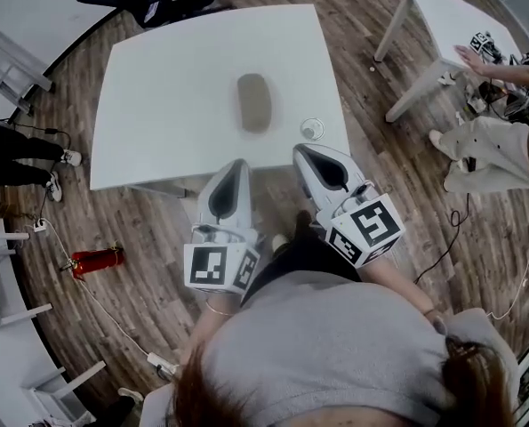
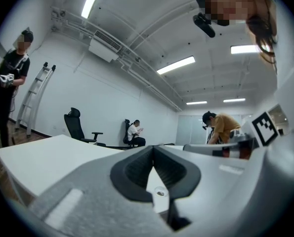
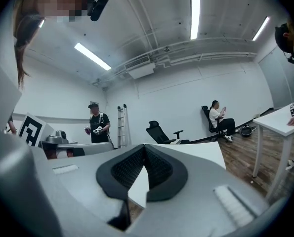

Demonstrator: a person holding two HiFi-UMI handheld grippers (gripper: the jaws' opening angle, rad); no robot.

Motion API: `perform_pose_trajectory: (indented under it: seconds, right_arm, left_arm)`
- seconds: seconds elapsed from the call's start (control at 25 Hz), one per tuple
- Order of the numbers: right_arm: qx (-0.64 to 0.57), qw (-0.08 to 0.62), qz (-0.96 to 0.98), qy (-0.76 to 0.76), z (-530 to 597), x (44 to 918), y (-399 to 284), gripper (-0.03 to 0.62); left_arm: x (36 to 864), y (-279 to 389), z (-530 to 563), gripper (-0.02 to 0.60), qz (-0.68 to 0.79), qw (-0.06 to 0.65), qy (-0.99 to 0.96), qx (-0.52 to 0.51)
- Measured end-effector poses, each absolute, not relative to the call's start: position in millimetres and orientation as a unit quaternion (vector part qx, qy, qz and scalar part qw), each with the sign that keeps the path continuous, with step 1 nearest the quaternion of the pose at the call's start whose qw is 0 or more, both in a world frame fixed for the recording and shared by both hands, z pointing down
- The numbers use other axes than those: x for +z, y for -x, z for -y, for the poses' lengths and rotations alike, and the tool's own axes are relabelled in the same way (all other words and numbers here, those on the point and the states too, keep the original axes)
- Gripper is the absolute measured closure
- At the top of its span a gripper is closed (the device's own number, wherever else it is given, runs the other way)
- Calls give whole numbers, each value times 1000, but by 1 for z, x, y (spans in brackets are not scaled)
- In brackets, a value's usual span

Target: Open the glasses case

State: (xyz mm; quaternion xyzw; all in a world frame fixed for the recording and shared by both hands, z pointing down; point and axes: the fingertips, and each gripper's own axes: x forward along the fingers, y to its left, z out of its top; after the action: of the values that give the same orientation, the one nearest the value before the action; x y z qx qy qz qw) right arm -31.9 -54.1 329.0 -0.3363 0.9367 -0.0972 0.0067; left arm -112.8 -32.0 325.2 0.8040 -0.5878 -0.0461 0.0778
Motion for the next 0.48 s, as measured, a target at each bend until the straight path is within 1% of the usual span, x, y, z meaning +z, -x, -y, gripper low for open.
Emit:
perform_pose_trajectory:
  seconds: [0.24, 0.48]
  right_arm:
    - [-104, 1, -936, 336, 100, 338, 42, 589]
    - [-95, -3, -942, 323, 168, 335, 62, 589]
  left_arm:
    - [339, 125, 75, 580, 592, 96, -799, -44]
    - [332, 150, 141, 578, 610, 78, -787, -40]
